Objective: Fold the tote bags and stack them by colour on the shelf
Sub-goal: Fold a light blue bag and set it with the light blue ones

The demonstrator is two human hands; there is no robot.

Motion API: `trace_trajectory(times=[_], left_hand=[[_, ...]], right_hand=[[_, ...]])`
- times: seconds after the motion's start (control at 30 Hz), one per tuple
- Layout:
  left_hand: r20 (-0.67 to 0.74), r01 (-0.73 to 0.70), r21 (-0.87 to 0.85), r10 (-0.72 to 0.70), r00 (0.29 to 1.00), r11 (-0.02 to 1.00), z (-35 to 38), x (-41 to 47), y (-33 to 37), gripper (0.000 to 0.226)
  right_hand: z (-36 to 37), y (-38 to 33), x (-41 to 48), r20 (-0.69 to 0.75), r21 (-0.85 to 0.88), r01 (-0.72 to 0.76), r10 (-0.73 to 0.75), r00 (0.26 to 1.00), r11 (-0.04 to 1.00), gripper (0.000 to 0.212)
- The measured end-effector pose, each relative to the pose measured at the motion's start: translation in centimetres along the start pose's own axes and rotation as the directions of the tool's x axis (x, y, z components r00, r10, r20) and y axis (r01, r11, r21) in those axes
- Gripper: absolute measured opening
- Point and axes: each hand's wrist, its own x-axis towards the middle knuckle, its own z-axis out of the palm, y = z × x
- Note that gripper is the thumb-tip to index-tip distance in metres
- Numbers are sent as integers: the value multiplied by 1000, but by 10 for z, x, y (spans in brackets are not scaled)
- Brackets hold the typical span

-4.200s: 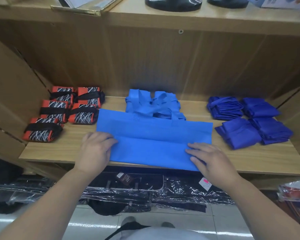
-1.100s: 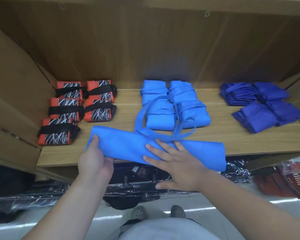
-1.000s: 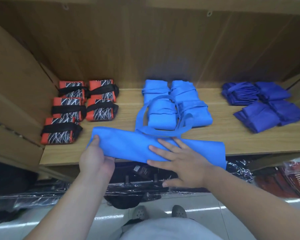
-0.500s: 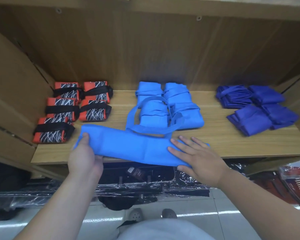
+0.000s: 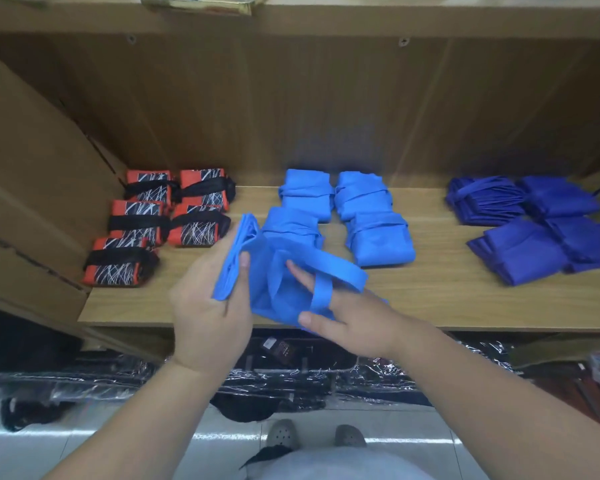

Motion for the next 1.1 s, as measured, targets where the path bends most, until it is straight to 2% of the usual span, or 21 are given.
trace_trajectory(times=[0.1,0.17,0.23,0.33,0.4,0.43,0.47,0.5,0.53,0.57,0.6,0.63,0.67,0.73,0.8,0.83,0.87,0.9,0.97,1.03,1.1], left_hand=[[9,-136,9,136,991,991,8,-3,8,32],[29,-157,28,156,987,987,11,-3,13,33],[49,-139,52,136,989,989,13,-1,17,35],[86,-102,65,97,992,993,15,-1,21,37],[127,-129,91,116,985,988,17,-6,25,36],[147,-143,89,129,981,986,20,-10,27,35],[160,-151,81,137,978,985,21,-14,29,33],[163,-142,71,128,978,987,23,-18,31,33],[154,-111,62,100,983,992,24,-20,33,33],[136,-59,50,52,989,997,24,-22,36,32],[114,1,32,-5,994,999,25,-22,39,31],[90,59,6,-60,994,998,25,-21,43,29],[66,104,-26,-102,993,994,24,-19,47,28],[42,161,-61,-158,986,985,21,-15,54,33],[62,176,-53,-172,983,983,18,-12,55,32],[85,175,-41,-171,982,984,17,-13,55,29],[114,167,-29,-162,980,986,16,-15,56,28],[145,148,-21,-144,979,989,15,-17,57,29],[185,100,3,-99,978,995,18,-24,60,30],[208,81,16,-83,975,997,23,-30,64,31],[216,60,15,-62,974,998,32,-35,67,30]], right_hand=[[-9,-9,7,-100,397,-43,90,991,917,53],[-28,-16,7,-120,700,-81,230,966,709,57],[-51,-18,5,-90,911,-34,278,956,411,58],[-82,-11,4,-131,991,118,285,949,60,48],[-92,-5,5,-173,981,194,366,914,-20,50],[-93,-2,5,-186,980,198,405,895,11,51],[-92,1,3,-213,977,178,425,880,119,52],[-90,5,0,-266,935,125,425,865,332,54],[-87,9,-3,-336,803,55,375,864,593,58],[-82,14,-7,-366,577,-6,265,892,817,67],[-75,18,-9,-306,317,-38,141,941,948,78],[-68,22,-11,-180,75,-44,57,982,996,87],[-61,25,-12,-62,-117,-25,17,998,993,88],[-52,29,-11,36,-292,-16,27,999,956,63],[-49,33,-10,-29,-230,-44,38,999,972,28],[-50,34,-11,-77,-95,-79,72,994,992,16],[-53,34,-12,-101,138,-135,149,984,981,9],[-59,33,-14,-74,398,-187,235,969,898,8],[-75,32,-21,47,757,-245,323,945,607,13],[-92,30,-26,136,930,-241,351,926,276,15],[-104,33,-31,162,987,-144,359,919,-74,13]])
